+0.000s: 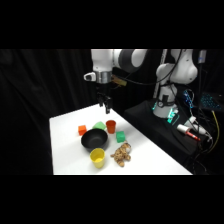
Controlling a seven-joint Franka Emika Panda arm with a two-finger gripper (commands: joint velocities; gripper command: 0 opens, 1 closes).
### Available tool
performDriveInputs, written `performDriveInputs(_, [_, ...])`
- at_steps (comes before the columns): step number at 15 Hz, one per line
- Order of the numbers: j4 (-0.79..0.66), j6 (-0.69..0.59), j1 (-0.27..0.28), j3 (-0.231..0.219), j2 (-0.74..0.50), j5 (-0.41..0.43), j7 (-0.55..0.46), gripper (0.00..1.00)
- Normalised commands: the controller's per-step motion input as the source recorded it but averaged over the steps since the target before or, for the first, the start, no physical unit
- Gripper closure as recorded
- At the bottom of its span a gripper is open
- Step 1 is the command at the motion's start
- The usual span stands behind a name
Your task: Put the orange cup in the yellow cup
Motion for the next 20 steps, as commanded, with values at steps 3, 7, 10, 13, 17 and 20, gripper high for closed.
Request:
performDriveInputs(3, [-0.24, 0.32, -0.048, -0.021, -0.07, 0.102, -0.04, 0.0])
performDriveInputs(7, [-0.25, 0.34, -0.046, -0.028, -0.06, 0.129, -0.05, 0.0])
performDriveInputs(10, [-0.22, 0.32, -0.024, -0.016, -0.01, 0.176, -0.09, 0.0])
performDriveInputs(13, [-0.16, 0.34, 0.003, 0.012, 0.1, 0.16, -0.09, 0.0])
performDriveInputs(17, [-0.07, 0.32, 0.016, 0.038, 0.2, 0.13, -0.06, 0.0])
performDriveInputs(20, [-0.01, 0.29, 0.015, 0.041, 0.21, 0.087, -0.04, 0.0])
